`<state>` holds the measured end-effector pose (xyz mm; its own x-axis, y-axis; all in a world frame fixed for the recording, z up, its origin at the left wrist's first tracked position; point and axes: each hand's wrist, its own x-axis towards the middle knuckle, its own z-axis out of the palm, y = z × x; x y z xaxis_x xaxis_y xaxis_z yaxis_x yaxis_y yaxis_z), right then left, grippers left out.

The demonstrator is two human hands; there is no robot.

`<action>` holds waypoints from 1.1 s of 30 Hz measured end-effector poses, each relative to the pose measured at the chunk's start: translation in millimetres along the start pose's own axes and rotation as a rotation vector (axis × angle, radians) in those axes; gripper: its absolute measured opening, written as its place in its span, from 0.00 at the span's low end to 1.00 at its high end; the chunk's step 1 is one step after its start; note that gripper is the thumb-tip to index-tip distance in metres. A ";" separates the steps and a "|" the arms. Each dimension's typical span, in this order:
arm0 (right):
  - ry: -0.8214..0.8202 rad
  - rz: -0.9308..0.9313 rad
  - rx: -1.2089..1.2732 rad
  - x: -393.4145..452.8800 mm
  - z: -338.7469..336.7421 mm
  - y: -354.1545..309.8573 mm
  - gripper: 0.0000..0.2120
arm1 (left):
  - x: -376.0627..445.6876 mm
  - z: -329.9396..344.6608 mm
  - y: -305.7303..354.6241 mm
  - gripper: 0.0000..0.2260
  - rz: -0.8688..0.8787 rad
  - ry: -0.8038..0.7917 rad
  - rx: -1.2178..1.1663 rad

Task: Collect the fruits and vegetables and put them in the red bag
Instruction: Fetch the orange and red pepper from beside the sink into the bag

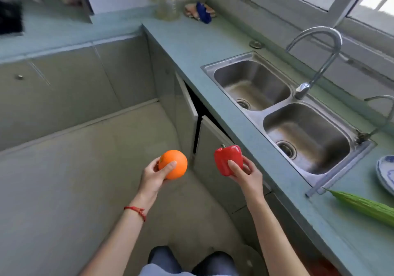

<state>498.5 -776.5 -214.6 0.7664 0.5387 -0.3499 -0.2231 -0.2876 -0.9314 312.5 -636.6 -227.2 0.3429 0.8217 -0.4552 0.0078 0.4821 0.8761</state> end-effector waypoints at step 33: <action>-1.220 -0.028 -0.380 -75.6 313.3 -2.1 0.26 | -143.7 -216.6 -29.8 0.17 0.153 1.104 -0.542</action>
<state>252.2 -568.5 -217.6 -0.3246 0.8647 -0.3834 0.1241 -0.3629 -0.9235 59.5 -703.2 -222.3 -0.6707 0.5700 -0.4745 -0.4423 0.2062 0.8728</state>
